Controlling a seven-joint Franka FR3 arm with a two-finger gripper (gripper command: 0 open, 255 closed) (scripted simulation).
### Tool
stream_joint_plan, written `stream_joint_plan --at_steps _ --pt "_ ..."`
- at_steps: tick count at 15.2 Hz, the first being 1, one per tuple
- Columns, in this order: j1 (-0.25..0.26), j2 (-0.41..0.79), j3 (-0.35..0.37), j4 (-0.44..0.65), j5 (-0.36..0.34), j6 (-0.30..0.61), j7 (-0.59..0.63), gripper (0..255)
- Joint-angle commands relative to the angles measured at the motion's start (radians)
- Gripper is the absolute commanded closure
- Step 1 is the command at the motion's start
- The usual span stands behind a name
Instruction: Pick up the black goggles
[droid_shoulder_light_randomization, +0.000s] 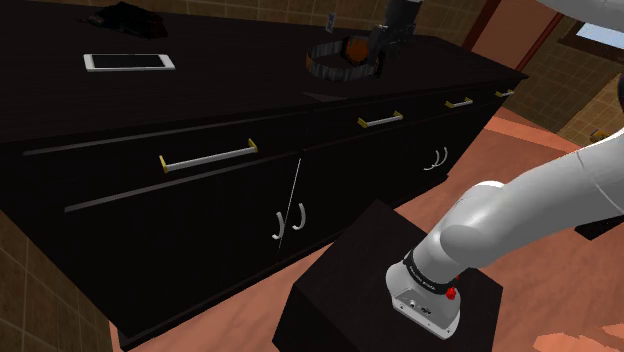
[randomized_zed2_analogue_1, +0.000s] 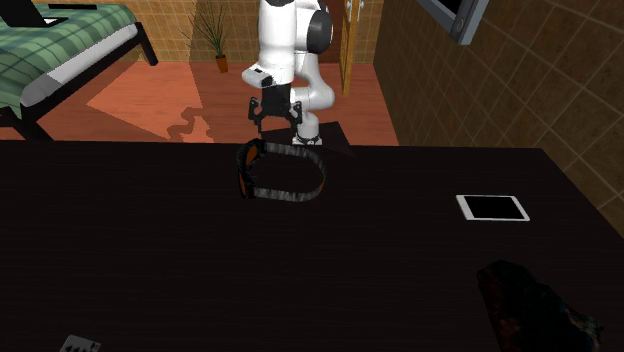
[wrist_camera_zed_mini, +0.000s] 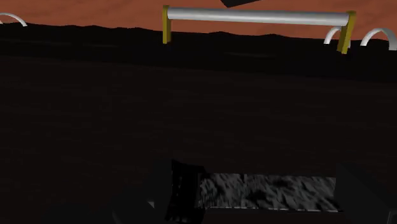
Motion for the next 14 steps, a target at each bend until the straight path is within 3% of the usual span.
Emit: stream_joint_plan --at_steps 1,6,14 --pt "-0.006 0.061 -0.027 0.071 0.005 0.001 -0.034 0" --pt "-0.023 0.2 -0.082 0.25 0.034 -0.016 -0.113 0" --pt "-0.025 0.173 -0.082 0.119 0.024 0.088 -0.097 0"
